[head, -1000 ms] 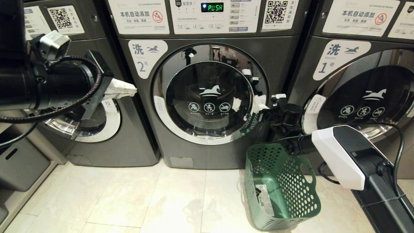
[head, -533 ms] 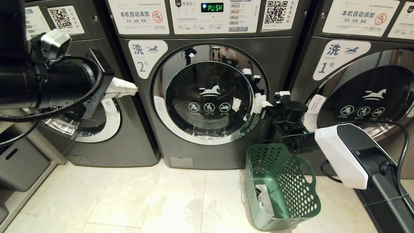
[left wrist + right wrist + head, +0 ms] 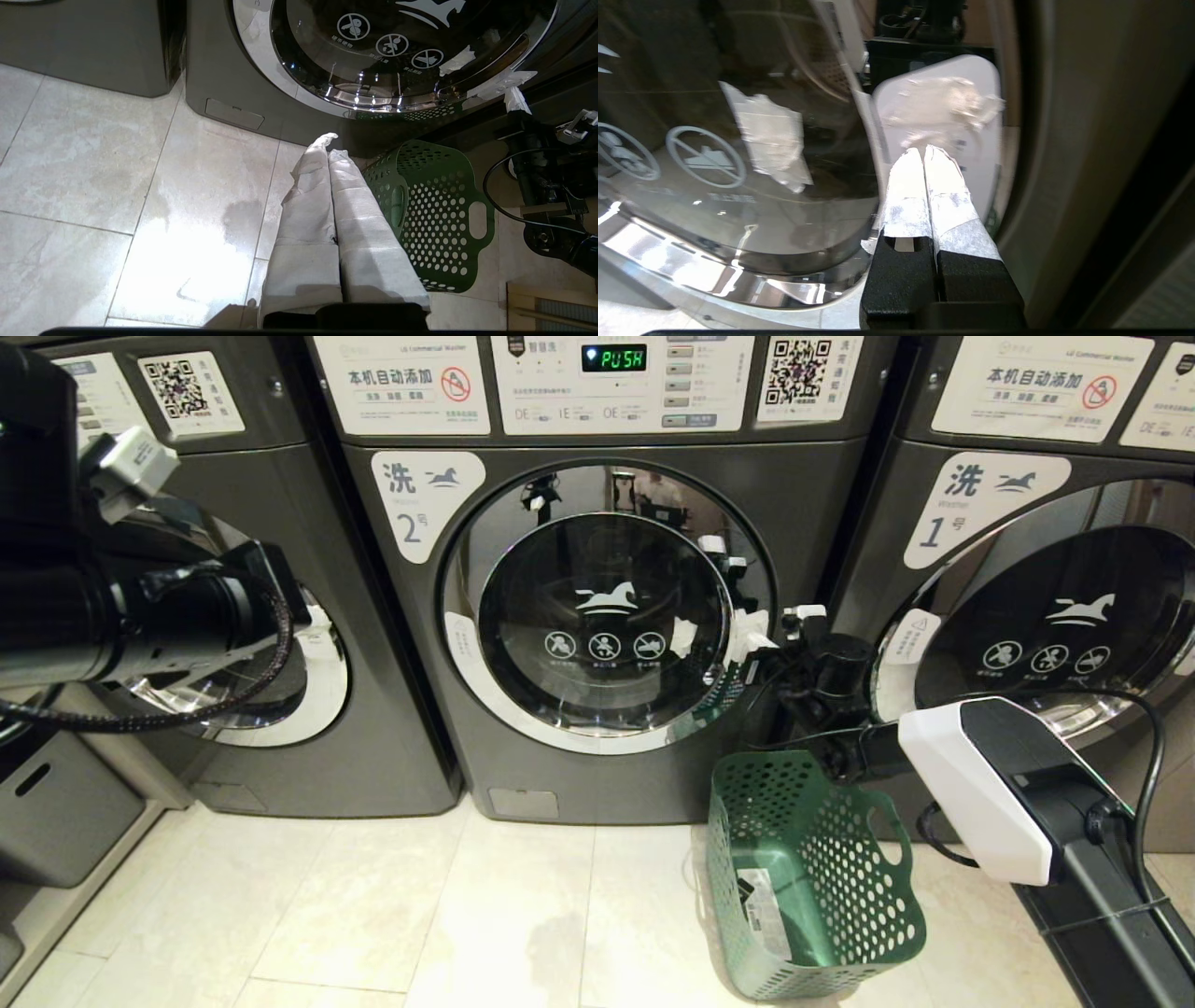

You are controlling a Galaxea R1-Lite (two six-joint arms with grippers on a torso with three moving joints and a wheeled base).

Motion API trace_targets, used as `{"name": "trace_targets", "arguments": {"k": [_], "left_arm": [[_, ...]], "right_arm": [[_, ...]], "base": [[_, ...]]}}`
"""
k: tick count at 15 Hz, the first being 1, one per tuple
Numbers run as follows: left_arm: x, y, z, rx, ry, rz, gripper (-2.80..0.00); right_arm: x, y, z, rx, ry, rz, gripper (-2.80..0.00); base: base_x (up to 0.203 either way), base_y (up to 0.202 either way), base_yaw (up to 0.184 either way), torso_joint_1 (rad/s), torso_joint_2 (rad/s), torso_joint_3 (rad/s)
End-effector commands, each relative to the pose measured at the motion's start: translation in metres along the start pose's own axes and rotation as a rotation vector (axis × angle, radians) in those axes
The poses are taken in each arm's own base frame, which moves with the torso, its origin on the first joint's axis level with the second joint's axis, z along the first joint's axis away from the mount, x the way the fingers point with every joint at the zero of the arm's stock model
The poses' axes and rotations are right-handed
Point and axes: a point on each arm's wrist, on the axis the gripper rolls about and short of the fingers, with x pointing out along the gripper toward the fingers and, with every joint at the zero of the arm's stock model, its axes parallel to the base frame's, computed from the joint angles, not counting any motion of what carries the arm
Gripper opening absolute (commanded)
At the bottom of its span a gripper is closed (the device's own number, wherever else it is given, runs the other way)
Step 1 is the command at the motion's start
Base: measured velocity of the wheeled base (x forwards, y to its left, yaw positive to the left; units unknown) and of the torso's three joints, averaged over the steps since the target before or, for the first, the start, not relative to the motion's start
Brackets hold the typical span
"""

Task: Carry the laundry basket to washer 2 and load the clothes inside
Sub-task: Press the washing machine door tightly with the right hand

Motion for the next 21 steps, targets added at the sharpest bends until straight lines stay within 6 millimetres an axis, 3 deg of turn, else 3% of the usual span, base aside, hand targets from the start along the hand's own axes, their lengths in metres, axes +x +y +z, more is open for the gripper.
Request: {"name": "trace_targets", "arguments": {"k": [1,10,14,21], "left_arm": [[-0.002,-0.001,0.005,-0.001,-0.018,-0.002,-2.8],[0.001,-0.001,0.005,-0.003,-0.01,-0.013,-2.8],[0.004,-0.003,0.003,0.002,0.016,-0.056,-2.8],[0.003,-0.001,-0.002,0.029,0.062,-0.017,-2.8]], "right_arm": [[0.0,0.0,0.0,0.0,-0.003,-0.004,-2.8],[0.0,0.001,0.0,-0.003,0.023,-0.001,-2.8],[-0.01,0.002,0.033,-0.003,0.061,-0.008,-2.8],[-0.016,0.003,0.044,-0.001,0.079,-0.009,-2.8]], "base": [[0.0,0.0,0.0,0.0,0.0,0.0],[0.0,0.0,0.0,0.0,0.0,0.0],[0.0,0.0,0.0,0.0,0.0,0.0],[0.0,0.0,0.0,0.0,0.0,0.0]]}}
